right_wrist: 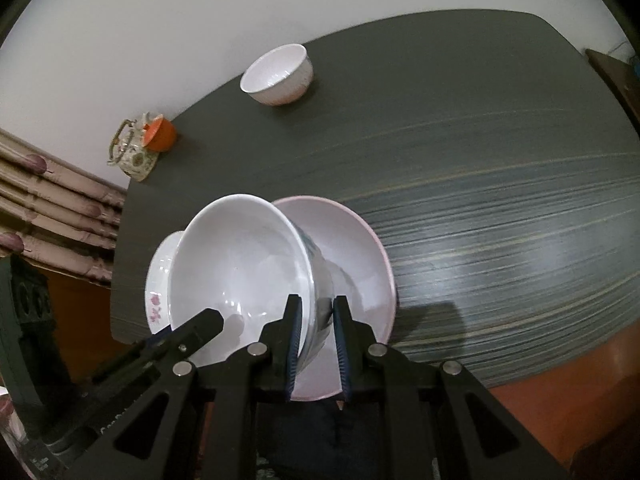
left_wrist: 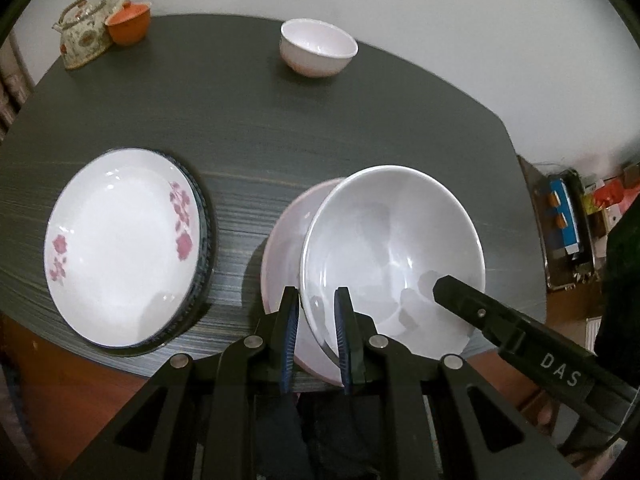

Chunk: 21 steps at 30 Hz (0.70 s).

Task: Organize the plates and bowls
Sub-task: 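Lift the white bowl with the right gripper and carry it over the pink-rimmed bowl, then lower the white bowl into the pink-rimmed bowl with the right gripper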

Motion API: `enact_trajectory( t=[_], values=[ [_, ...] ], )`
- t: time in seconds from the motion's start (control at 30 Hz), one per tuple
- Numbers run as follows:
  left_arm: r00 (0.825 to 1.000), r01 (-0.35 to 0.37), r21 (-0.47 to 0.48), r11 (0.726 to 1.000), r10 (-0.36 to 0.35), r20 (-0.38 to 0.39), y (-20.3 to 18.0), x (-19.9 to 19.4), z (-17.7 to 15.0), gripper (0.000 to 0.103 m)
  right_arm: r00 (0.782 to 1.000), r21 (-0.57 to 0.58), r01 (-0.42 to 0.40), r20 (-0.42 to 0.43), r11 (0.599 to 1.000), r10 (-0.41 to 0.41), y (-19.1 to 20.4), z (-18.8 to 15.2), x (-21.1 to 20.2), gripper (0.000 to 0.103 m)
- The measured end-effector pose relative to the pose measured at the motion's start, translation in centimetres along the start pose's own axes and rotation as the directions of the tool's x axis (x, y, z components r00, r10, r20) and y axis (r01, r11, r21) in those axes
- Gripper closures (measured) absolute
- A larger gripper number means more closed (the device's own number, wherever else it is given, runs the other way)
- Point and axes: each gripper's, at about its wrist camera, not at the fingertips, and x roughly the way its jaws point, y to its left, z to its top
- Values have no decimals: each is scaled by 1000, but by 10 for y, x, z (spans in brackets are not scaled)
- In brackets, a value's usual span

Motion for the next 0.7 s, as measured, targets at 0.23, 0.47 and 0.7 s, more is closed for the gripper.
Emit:
enact_trajectory(
  t=[0.23,0.47,0.7],
  values=[
    [999,-38,16,999,38,-31,-4,18,0,88,999,5,29,-43,1000,-29,-6,0,19,86],
    [996,-73,41,996,75,-39,-9,26,2,88,996,-39,72,-44,997,-73,1,5,27,86],
    [995,-76,51,996,79,-53,-10,26,3,86,993,-48,96,-61,994,-99,0,5,33,86]
  ],
)
